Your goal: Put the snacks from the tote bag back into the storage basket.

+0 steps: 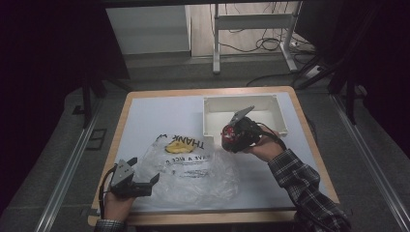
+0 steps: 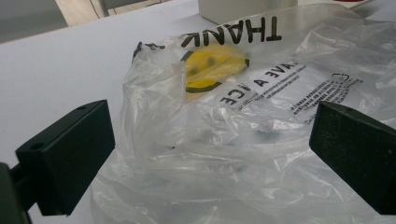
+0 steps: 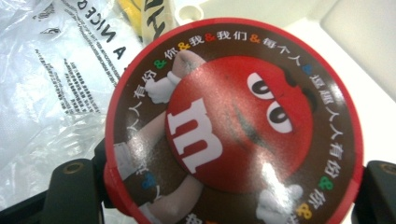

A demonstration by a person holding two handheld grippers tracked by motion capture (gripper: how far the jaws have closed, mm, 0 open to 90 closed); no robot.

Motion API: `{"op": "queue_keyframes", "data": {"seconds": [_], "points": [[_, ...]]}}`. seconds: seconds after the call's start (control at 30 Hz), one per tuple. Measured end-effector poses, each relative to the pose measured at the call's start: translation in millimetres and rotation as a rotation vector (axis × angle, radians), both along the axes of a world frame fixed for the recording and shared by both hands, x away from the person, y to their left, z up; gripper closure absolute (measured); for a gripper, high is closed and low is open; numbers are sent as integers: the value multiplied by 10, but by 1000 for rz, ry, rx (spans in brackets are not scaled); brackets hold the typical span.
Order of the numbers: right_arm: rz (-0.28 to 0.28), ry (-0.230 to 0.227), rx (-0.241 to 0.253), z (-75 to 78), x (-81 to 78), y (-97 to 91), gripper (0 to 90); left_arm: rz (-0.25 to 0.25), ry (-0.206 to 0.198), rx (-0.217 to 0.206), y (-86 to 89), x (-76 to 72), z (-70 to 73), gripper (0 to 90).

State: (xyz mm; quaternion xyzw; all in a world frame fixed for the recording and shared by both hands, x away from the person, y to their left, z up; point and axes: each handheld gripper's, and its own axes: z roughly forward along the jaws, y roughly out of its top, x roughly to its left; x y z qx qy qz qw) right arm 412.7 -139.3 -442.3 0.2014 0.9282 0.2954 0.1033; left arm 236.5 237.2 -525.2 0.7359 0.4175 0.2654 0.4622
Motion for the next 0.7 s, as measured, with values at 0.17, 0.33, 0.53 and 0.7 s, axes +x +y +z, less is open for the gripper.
{"op": "queue_keyframes", "data": {"seconds": [0.17, 0.33, 0.53, 0.7], "points": [[4, 2, 0, 4, 67, 10, 257, 0, 0, 0, 1, -1, 0, 1], [6, 7, 5, -2, 118, 18, 257, 0, -1, 0, 1, -1, 1, 0], [8, -2, 4, -6, 181, 31, 257, -1, -1, -1, 3, -1, 1, 1], [7, -6, 1, -15, 258, 46, 257, -2, -3, -3, 4, -3, 2, 1]]}}
